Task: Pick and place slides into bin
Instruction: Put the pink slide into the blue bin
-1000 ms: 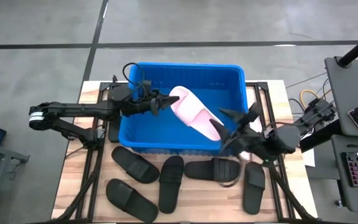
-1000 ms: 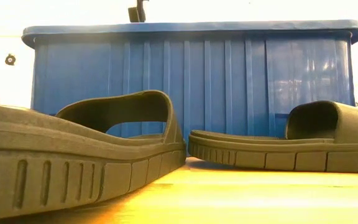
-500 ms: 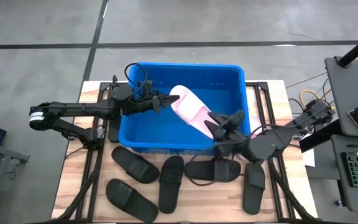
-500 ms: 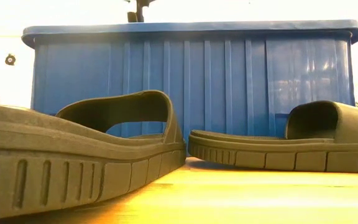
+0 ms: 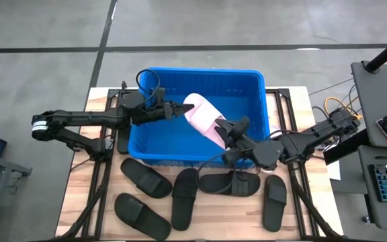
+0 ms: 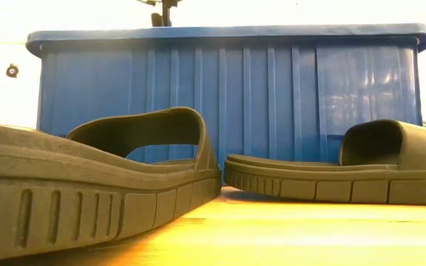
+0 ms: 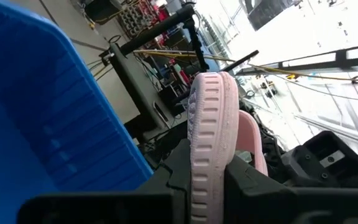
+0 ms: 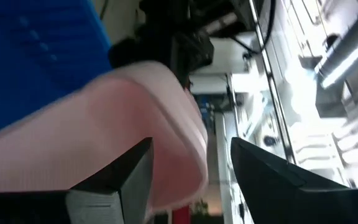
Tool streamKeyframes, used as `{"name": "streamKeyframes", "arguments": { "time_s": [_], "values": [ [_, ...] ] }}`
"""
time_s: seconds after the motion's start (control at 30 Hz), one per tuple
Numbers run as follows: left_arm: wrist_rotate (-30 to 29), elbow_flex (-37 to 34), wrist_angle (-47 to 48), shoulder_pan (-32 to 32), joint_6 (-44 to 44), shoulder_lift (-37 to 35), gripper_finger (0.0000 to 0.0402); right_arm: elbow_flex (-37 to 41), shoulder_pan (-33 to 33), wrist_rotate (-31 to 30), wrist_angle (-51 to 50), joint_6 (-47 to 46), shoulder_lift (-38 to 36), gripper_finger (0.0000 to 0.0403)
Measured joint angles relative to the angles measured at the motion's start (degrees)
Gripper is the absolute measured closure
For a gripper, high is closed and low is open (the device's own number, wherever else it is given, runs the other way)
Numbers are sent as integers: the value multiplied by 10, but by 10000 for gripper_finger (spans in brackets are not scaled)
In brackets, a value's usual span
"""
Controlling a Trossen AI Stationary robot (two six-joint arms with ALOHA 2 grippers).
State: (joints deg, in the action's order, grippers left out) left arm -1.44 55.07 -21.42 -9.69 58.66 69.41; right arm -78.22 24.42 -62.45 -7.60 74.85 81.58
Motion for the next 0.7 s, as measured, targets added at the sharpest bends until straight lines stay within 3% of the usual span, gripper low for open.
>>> {"name": "streamKeyframes", "arguments": {
  "time_s": [0.3, 0.57, 0.7],
  "values": [
    [21, 0, -6, 0, 10, 0, 385, 0, -34, 45, 0, -6, 0, 197],
    [39, 1, -6, 0, 10, 0, 385, 0, -61, 154, 1, -19, 0, 197],
    [40, 1, -8, -1, 10, -1, 385, 0, -72, 164, 2, -19, 0, 207]
  ]
}}
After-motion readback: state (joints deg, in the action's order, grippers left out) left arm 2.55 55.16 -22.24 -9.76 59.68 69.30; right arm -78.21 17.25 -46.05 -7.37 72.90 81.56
